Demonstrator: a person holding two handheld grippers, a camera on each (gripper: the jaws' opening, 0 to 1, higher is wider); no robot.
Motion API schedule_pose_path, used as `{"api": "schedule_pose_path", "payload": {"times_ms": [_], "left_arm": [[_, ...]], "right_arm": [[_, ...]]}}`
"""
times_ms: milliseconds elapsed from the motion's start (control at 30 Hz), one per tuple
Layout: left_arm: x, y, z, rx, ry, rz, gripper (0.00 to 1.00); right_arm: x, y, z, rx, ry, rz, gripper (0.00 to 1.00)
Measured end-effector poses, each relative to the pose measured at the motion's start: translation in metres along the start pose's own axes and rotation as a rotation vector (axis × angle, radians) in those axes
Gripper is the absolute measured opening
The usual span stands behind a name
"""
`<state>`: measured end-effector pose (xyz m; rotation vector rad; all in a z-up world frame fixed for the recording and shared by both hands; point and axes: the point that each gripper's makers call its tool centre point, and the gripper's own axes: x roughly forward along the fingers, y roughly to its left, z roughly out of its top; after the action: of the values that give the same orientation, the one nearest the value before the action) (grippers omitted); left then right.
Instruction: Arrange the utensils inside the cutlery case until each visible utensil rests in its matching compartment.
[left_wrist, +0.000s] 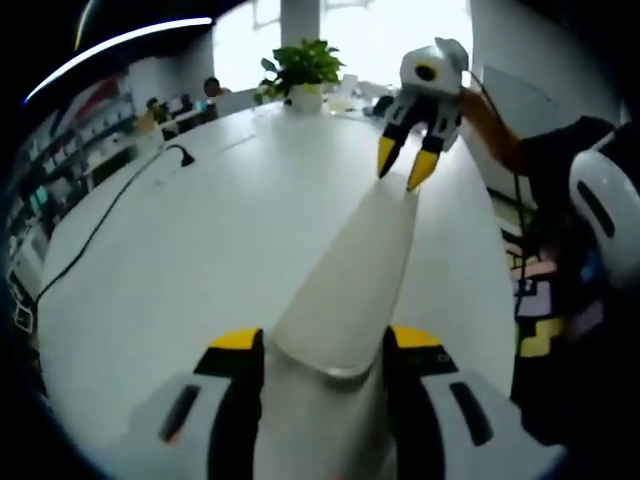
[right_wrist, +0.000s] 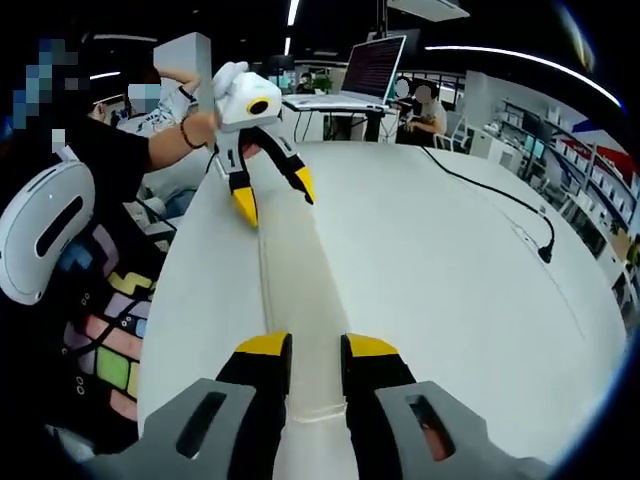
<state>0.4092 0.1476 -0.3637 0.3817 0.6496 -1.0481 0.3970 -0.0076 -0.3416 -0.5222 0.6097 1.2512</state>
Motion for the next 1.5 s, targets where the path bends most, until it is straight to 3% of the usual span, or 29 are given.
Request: {"api": "schedule_pose_path", "payload": {"times_ms": [167,667,1033,1133,1300,1500], "left_arm": [[0.004,-0.002,-0.002,-0.080,-0.053,-0.014,0.55],[0.003,-0.001,-0.005,-0.042,-0.120,-0.002,0.51],[0.004,-0.001,-0.004,-0.067,-0.160,-0.008,0.52],[0.005,0.000,-0.004,-0.062,-0.170,-0.012,0.52],[0.005,0.000,-0.002,-0.065,-0.190,-0.019,0.53],[0.007,-0.002,-0.003,-0.031,-0.189,-0.009,0.55]], "right_arm": [[0.009,0.005,0.008,-0.012,0.055,0.016,0.17],[0.042,0.014,0.035,-0.075,0.171,0.069,0.17],[0.080,0.029,0.068,-0.139,0.223,0.125,0.13],[0.084,0.029,0.070,-0.117,0.301,0.139,0.13],[0.089,0.032,0.075,-0.204,0.384,0.143,0.13],[0.102,0.036,0.086,-0.248,0.415,0.158,0.13]]}}
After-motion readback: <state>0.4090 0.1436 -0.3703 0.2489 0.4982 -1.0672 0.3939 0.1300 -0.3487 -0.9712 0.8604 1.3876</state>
